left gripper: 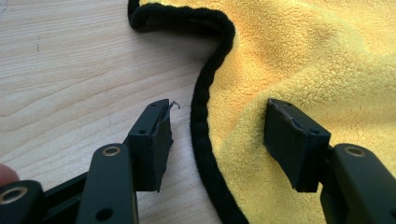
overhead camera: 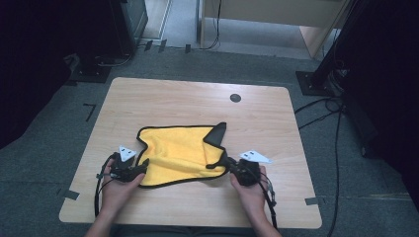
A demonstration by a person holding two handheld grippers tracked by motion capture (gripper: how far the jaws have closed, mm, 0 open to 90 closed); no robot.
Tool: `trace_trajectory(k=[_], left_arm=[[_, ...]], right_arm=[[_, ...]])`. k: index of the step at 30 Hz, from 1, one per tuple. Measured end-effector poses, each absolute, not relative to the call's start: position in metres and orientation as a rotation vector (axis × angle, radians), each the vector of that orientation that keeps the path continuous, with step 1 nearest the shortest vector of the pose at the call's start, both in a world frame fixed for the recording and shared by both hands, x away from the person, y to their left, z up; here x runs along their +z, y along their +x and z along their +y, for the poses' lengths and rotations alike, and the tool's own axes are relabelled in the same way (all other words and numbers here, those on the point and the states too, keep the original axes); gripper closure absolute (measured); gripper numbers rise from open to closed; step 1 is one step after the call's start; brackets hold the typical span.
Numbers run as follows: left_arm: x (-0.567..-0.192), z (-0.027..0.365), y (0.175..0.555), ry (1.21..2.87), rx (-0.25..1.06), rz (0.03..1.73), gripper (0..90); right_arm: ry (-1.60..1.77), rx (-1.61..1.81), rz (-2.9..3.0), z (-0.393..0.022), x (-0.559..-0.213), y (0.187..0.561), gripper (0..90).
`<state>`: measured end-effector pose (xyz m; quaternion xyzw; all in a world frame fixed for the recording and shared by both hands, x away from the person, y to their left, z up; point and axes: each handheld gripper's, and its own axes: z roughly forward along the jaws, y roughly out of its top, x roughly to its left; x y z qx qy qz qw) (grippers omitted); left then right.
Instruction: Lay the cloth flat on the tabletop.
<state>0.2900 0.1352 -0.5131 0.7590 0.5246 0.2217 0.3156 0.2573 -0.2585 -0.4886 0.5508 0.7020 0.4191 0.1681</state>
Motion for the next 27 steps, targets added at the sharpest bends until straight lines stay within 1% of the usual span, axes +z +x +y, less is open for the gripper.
trace_trajectory(k=[1,2,3,4,8,9,10,11,12,13,14,15,16,17,18,19,20,22,24,25,27], left_arm=[[-0.513,0.135,0.290,1.999,0.584,1.382,41.4],[-0.513,0.135,0.290,2.000,0.583,1.382,41.4],[-0.513,0.135,0.290,2.000,0.582,1.382,41.4],[-0.513,0.135,0.290,2.000,0.584,1.383,41.4],[-0.510,0.133,0.287,2.027,0.610,1.388,40.8],[-0.510,0.131,0.285,2.028,0.623,1.389,40.2],[-0.508,0.131,0.284,2.026,0.618,1.398,40.2],[-0.504,0.130,0.280,2.004,0.591,1.385,39.8],[-0.501,0.128,0.277,2.010,0.600,1.374,40.0],[-0.501,0.128,0.277,2.010,0.600,1.374,40.2],[-0.500,0.127,0.275,2.021,0.616,1.369,40.5],[-0.501,0.126,0.273,2.038,0.627,1.373,40.5],[-0.501,0.127,0.272,2.058,0.634,1.382,40.7],[-0.503,0.127,0.272,2.072,0.628,1.393,40.7],[-0.506,0.129,0.270,2.076,0.603,1.404,41.0],[-0.506,0.129,0.270,2.076,0.603,1.404,41.3],[-0.506,0.131,0.268,2.073,0.593,1.408,41.3],[-0.505,0.132,0.266,2.074,0.597,1.416,41.3],[-0.506,0.134,0.262,2.076,0.607,1.410,41.6],[-0.506,0.134,0.262,2.076,0.607,1.410,41.6],[-0.506,0.135,0.260,2.081,0.606,1.407,41.6]], right_arm=[[1.567,1.192,1.997,-0.258,-0.489,0.257,80.0],[1.601,1.083,1.968,-0.273,-0.495,0.257,76.7],[1.601,1.083,1.968,-0.273,-0.495,0.257,76.7],[1.657,1.045,1.929,-0.286,-0.499,0.256,70.7],[1.661,1.087,1.865,-0.296,-0.493,0.253,68.8],[1.586,1.196,1.894,-0.291,-0.486,0.252,63.3],[1.586,1.196,1.894,-0.291,-0.486,0.252,63.3],[1.493,1.262,1.973,-0.278,-0.481,0.252,56.7],[1.464,1.288,2.007,-0.273,-0.479,0.253,52.1],[1.464,1.288,2.007,-0.273,-0.479,0.253,52.1],[1.396,1.334,2.079,-0.256,-0.480,0.255,41.7],[1.396,1.334,2.079,-0.256,-0.480,0.255,41.7],[1.379,1.284,2.106,-0.245,-0.484,0.259,42.5],[1.379,1.284,2.106,-0.245,-0.484,0.259,42.5],[1.384,1.178,2.115,-0.240,-0.490,0.266,54.2],[1.384,1.178,2.115,-0.240,-0.490,0.266,54.2],[1.411,1.146,2.114,-0.240,-0.493,0.268,61.4],[1.437,1.135,2.128,-0.247,-0.496,0.269,81.4],[1.437,1.137,2.110,-0.260,-0.493,0.263,87.6],[1.437,1.137,2.110,-0.260,-0.493,0.263,87.6],[1.466,1.122,2.094,-0.275,-0.493,0.252,88.2]])
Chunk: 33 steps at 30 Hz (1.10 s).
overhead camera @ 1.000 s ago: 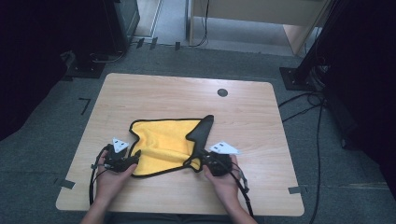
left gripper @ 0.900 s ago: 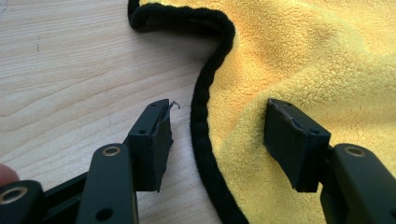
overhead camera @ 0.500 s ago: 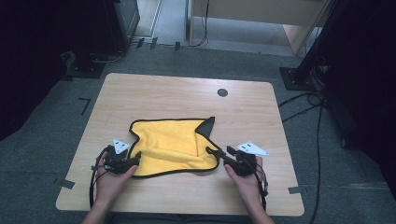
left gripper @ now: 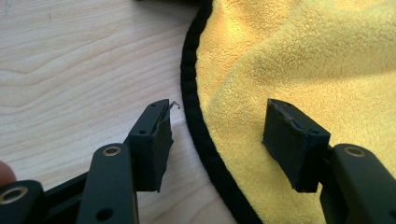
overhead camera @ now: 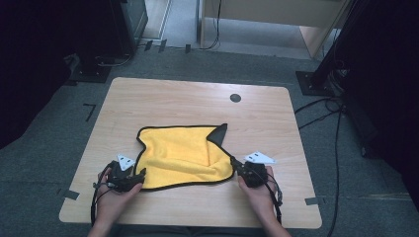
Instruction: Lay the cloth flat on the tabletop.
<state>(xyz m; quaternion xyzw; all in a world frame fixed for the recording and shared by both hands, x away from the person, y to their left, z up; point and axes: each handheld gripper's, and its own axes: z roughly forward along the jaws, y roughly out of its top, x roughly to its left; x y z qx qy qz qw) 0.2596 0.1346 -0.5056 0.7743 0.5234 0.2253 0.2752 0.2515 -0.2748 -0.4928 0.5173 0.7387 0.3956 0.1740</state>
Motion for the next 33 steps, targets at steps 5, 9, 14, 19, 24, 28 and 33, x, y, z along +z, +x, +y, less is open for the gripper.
trace_trajectory(k=[5,9,14,19,24,28,33], left_arm=[[-0.506,0.136,0.260,2.078,0.591,1.405,41.4],[-0.507,0.140,0.262,2.068,0.559,1.400,40.4],[-0.509,0.143,0.267,2.054,0.549,1.377,40.4],[-0.510,0.144,0.270,2.043,0.555,1.357,40.4],[-0.513,0.145,0.272,2.027,0.553,1.342,39.8],[-0.514,0.143,0.278,2.015,0.565,1.344,38.9],[-0.514,0.138,0.300,2.021,0.560,1.330,37.9]], right_arm=[[1.507,1.107,2.100,-0.293,-0.501,0.228,88.5],[1.568,1.134,2.085,-0.305,-0.506,0.211,88.6],[1.441,1.081,2.088,-0.301,-0.503,0.210,88.5],[1.381,1.096,2.112,-0.299,-0.503,0.210,88.6],[1.401,1.161,2.087,-0.309,-0.504,0.212,88.5],[1.382,1.192,2.061,-0.316,-0.505,0.212,88.5],[1.392,1.126,2.031,-0.315,-0.514,0.210,88.5]])
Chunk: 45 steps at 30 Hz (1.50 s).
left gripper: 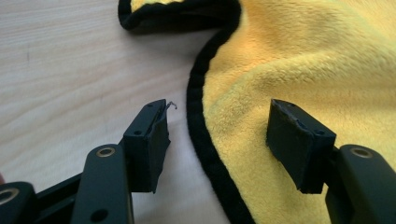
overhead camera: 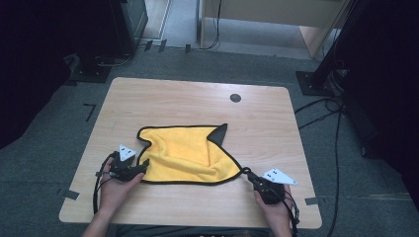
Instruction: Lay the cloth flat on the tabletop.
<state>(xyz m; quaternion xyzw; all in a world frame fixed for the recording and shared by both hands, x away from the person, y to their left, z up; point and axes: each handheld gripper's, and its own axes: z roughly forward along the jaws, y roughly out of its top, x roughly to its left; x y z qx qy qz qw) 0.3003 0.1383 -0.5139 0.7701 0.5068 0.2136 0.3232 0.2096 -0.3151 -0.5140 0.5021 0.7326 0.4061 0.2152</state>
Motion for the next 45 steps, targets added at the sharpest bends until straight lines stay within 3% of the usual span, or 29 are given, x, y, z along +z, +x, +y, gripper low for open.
trace_trajectory(k=[10,16,17,19,20,24,27,33,38,45], left_arm=[[-0.513,0.137,0.301,2.030,0.583,1.328,38.3],[-0.511,0.143,0.283,2.038,0.569,1.356,38.2],[-0.510,0.144,0.279,2.048,0.569,1.368,37.8],[-0.509,0.144,0.278,2.060,0.577,1.362,37.7],[-0.509,0.145,0.277,2.075,0.580,1.354,37.2],[-0.507,0.149,0.275,2.075,0.566,1.376,35.1],[-0.504,0.153,0.275,2.042,0.590,1.405,34.3],[-0.489,0.166,0.289,1.863,0.497,1.460,32.0],[-0.474,0.172,0.306,1.742,0.541,1.510,32.7],[-0.478,0.157,0.359,1.768,0.580,1.537,37.6]], right_arm=[[1.364,0.949,2.051,-0.307,-0.522,0.207,88.7],[1.406,1.027,2.048,-0.309,-0.506,0.193,87.9],[1.410,1.034,2.006,-0.314,-0.499,0.186,82.8],[1.429,1.044,1.977,-0.316,-0.495,0.183,81.2],[1.428,1.079,1.938,-0.320,-0.489,0.179,74.4],[1.386,1.082,1.918,-0.321,-0.480,0.183,71.3],[1.355,1.083,1.923,-0.317,-0.474,0.195,69.3],[1.340,1.227,1.954,-0.307,-0.454,0.229,61.5],[1.319,1.265,1.977,-0.292,-0.443,0.270,60.1],[1.388,1.244,2.032,-0.259,-0.450,0.336,55.5]])
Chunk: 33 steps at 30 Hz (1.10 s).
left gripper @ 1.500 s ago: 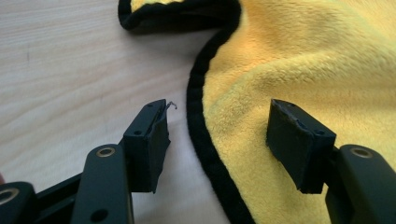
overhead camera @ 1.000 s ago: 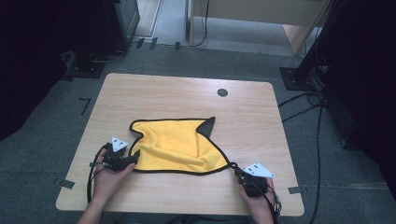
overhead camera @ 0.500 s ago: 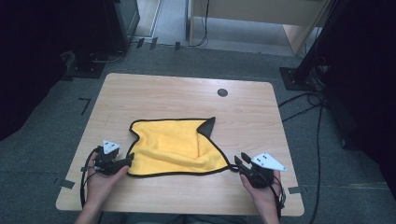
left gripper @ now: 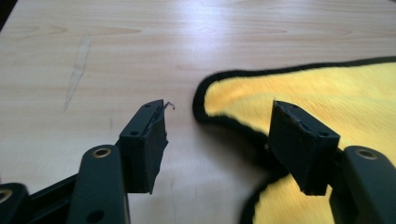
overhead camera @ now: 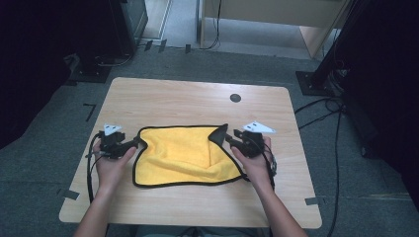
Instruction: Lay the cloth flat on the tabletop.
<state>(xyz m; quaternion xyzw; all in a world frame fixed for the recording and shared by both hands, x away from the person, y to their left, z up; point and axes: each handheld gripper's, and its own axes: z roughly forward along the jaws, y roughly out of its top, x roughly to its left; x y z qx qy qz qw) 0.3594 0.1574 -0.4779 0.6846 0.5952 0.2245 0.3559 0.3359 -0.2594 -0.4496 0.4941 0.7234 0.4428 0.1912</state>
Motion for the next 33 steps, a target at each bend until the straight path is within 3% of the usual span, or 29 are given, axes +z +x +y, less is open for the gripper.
trace_trajectory(k=[5,12,13,14,15,16,17,23,26,29,33], left_arm=[[-0.497,0.148,0.394,1.811,0.581,1.627,40.7],[-0.507,0.144,0.391,1.889,0.657,1.631,45.9],[-0.507,0.143,0.391,1.894,0.660,1.622,50.8],[-0.507,0.143,0.391,1.899,0.654,1.614,61.3],[-0.507,0.142,0.390,1.894,0.649,1.600,61.3],[-0.508,0.141,0.390,1.904,0.647,1.582,66.7],[-0.508,0.139,0.389,1.922,0.657,1.558,78.4],[-0.507,0.147,0.390,1.912,0.648,1.543,88.6],[-0.507,0.152,0.391,1.916,0.628,1.528,88.8],[-0.506,0.154,0.392,1.895,0.623,1.536,86.3],[-0.502,0.162,0.395,1.814,0.611,1.582,66.0]], right_arm=[[1.334,1.165,2.174,-0.221,-0.474,0.366,57.5],[1.325,1.013,2.256,-0.206,-0.504,0.381,55.5],[1.315,0.991,2.264,-0.207,-0.508,0.383,56.6],[1.322,1.029,2.262,-0.211,-0.511,0.385,65.9],[1.322,1.029,2.262,-0.211,-0.511,0.385,65.9],[1.326,1.032,2.254,-0.213,-0.510,0.385,73.1],[1.340,1.036,2.217,-0.220,-0.505,0.380,84.1],[1.428,1.068,2.123,-0.256,-0.500,0.368,86.6],[1.526,1.053,2.126,-0.294,-0.503,0.349,85.6],[1.557,1.034,2.148,-0.308,-0.505,0.341,79.6],[1.570,1.048,2.009,-0.322,-0.492,0.338,65.1]])
